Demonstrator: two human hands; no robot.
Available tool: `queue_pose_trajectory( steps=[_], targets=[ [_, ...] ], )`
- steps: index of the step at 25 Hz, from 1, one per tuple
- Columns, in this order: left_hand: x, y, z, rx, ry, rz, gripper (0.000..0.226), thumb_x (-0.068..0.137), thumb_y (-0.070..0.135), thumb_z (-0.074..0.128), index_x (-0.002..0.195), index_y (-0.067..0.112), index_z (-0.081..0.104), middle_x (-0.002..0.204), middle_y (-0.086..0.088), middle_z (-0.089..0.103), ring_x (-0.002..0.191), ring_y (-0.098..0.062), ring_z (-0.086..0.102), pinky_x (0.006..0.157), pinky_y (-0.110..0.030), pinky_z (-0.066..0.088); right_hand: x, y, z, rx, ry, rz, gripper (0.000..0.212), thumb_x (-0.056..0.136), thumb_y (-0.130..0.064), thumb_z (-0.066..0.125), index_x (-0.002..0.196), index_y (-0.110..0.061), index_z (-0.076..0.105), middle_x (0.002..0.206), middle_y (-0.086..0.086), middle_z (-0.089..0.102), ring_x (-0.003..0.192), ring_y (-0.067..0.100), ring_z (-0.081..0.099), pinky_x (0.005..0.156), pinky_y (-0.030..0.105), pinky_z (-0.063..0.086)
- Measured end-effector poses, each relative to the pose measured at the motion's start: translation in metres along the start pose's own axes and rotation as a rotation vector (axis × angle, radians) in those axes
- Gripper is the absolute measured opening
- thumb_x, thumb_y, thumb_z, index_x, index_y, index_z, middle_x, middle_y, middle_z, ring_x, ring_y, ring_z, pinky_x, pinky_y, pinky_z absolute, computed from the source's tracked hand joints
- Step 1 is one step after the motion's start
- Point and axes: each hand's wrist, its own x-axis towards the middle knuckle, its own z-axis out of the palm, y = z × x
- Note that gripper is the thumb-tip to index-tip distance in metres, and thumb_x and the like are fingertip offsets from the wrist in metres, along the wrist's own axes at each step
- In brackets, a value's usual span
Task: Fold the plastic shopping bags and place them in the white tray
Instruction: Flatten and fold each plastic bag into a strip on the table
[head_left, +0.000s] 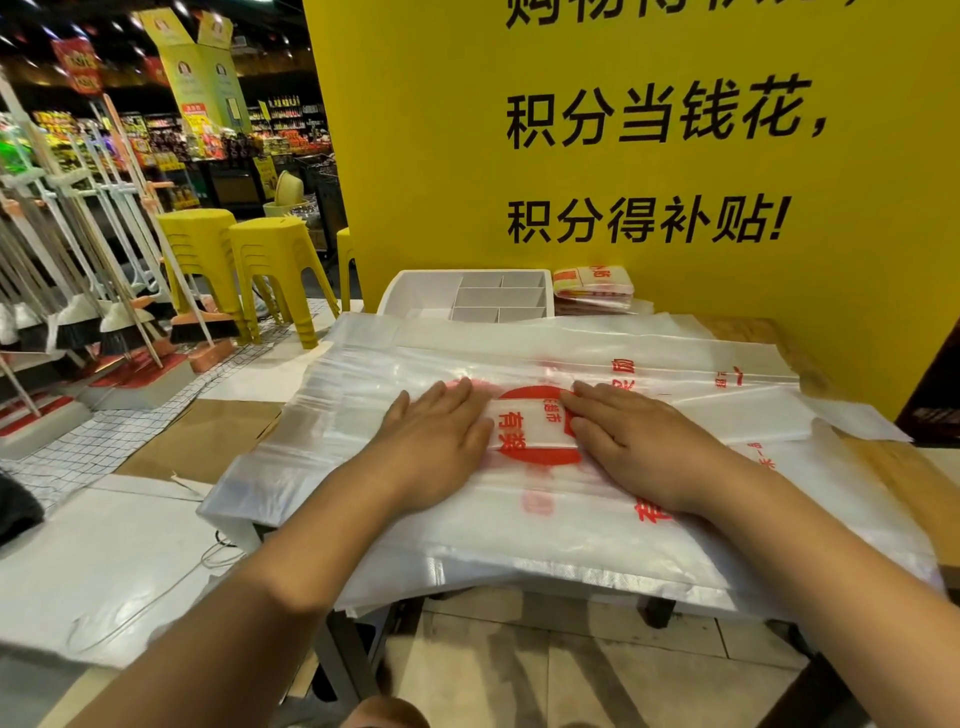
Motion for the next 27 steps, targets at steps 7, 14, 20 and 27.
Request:
queue_pose_trajectory(
  steps=[7,14,20,27],
  targets=[
    [-0.013,-0.049,-0.007,0.037,-0.06,-0.212,0.068,0.095,0.071,0.009,0.156,0.045,-0.005,0.166,0.006,-0.016,0.152,-0.018,-0.016,0.123,-0.046,-0.01,-0.027,0.065,-0.013,-0.046,-0.145,0.299,0.073,0.09,-0.072,0.007,0.156,-0.043,-0.002,0.165,-0.007,-0.012,0.152,0.011,-0.01,0.122,0.037,-0.005],
    [-0.011,-0.03,-0.019,0.268,-0.078,-0.201,0.064,0.102,0.058,0.009,0.158,0.033,-0.009,0.166,-0.003,-0.019,0.152,-0.021,-0.019,0.119,-0.053,-0.017,-0.03,0.068,-0.01,-0.057,-0.13,0.304,0.071,0.094,-0.07,0.008,0.157,-0.04,-0.004,0.165,-0.006,-0.013,0.152,0.012,-0.011,0.122,0.038,-0.005],
    [0.0,0.055,-0.003,0.03,-0.001,0.191,0.059,0.105,0.052,0.014,0.159,0.033,-0.001,0.166,0.009,-0.008,0.152,-0.011,-0.012,0.123,-0.045,-0.01,-0.032,0.063,-0.01,-0.079,-0.114,0.312,0.073,0.092,-0.072,0.007,0.157,-0.04,-0.002,0.166,-0.006,-0.01,0.152,0.012,-0.008,0.122,0.04,-0.004],
    [-0.013,0.009,0.001,0.01,-0.086,-0.037,0.066,0.095,0.072,0.005,0.154,0.046,-0.008,0.163,0.008,-0.02,0.15,-0.019,-0.022,0.122,-0.051,-0.012,-0.037,0.06,-0.014,-0.018,-0.108,0.323,0.098,0.073,-0.09,0.006,0.157,-0.041,0.001,0.166,-0.008,-0.009,0.152,0.011,-0.008,0.123,0.041,-0.005]
  ],
)
